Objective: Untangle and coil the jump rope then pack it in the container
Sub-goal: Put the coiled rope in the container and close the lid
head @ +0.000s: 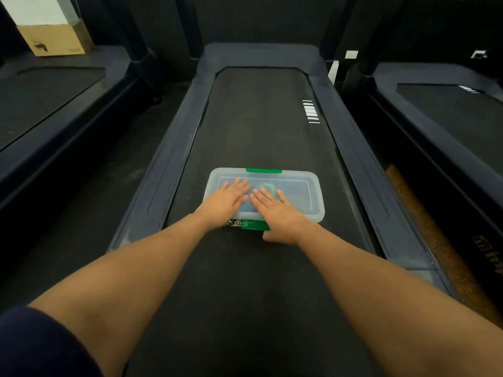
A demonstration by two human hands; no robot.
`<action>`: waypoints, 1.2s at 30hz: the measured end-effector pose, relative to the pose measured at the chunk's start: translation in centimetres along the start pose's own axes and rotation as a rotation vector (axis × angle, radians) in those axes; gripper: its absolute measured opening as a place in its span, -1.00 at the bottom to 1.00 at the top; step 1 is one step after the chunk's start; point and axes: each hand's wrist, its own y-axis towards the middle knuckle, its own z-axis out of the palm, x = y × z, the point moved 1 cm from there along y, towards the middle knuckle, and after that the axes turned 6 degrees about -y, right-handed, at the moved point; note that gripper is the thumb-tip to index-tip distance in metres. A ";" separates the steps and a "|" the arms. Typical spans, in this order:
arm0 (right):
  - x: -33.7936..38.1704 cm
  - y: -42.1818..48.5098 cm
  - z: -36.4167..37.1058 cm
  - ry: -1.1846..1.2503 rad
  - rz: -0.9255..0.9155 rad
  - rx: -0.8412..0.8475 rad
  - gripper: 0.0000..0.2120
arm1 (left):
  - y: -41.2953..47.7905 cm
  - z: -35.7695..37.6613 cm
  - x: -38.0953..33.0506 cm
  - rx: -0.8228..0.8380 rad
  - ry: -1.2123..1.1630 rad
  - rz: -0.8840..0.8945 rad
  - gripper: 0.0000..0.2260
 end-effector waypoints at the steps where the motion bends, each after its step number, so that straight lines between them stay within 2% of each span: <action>1: -0.1 -0.1 -0.2 0.032 -0.005 0.003 -0.06 | -0.9 0.0 -0.2 -0.005 -0.030 0.027 -0.53; 3: -0.4 -0.5 -0.6 0.091 -0.021 -0.002 -0.08 | -2.7 0.2 -0.6 0.000 0.048 0.101 -0.40; 5: -0.5 -0.9 -0.8 0.130 -0.033 -0.011 -0.13 | -3.9 0.7 -0.4 0.021 0.249 0.181 -0.23; 7: -0.7 -1.1 -0.8 0.180 -0.023 -0.023 -0.21 | -3.9 1.0 -0.1 0.028 0.355 0.213 -0.17; 10: -1.2 -1.1 -0.4 0.270 0.003 -0.052 -0.29 | -3.5 1.0 -0.4 0.009 0.305 0.189 -0.27; 14: -1.6 -1.0 -0.2 0.534 0.135 -0.140 -0.37 | -3.1 0.6 -0.5 -0.016 -0.031 0.097 -0.34; 16: -1.9 -1.1 -0.4 0.611 0.206 -0.187 -0.43 | -3.1 0.0 -0.5 -0.027 -0.120 0.035 -0.44; 19: -2.0 -1.2 -1.1 0.487 0.169 -0.230 -0.58 | -3.1 -0.7 -1.3 -0.031 -0.021 0.081 -0.67; 21: -1.9 -1.1 -1.7 0.341 0.114 -0.239 -0.67 | -3.0 -1.3 -2.0 -0.045 0.147 0.195 -0.73; 24: -1.8 -0.4 -2.5 0.197 0.105 -0.155 -0.71 | -2.1 -1.6 -2.8 -0.024 0.328 0.325 -0.75; 28: -1.9 0.6 -3.4 0.267 0.104 -0.025 -0.71 | -0.9 -1.9 -3.8 0.141 0.168 0.222 -0.79; 36: -1.8 1.0 -4.7 0.277 0.113 0.053 -0.74 | 0.1 -3.1 -5.2 0.238 0.182 0.119 -0.84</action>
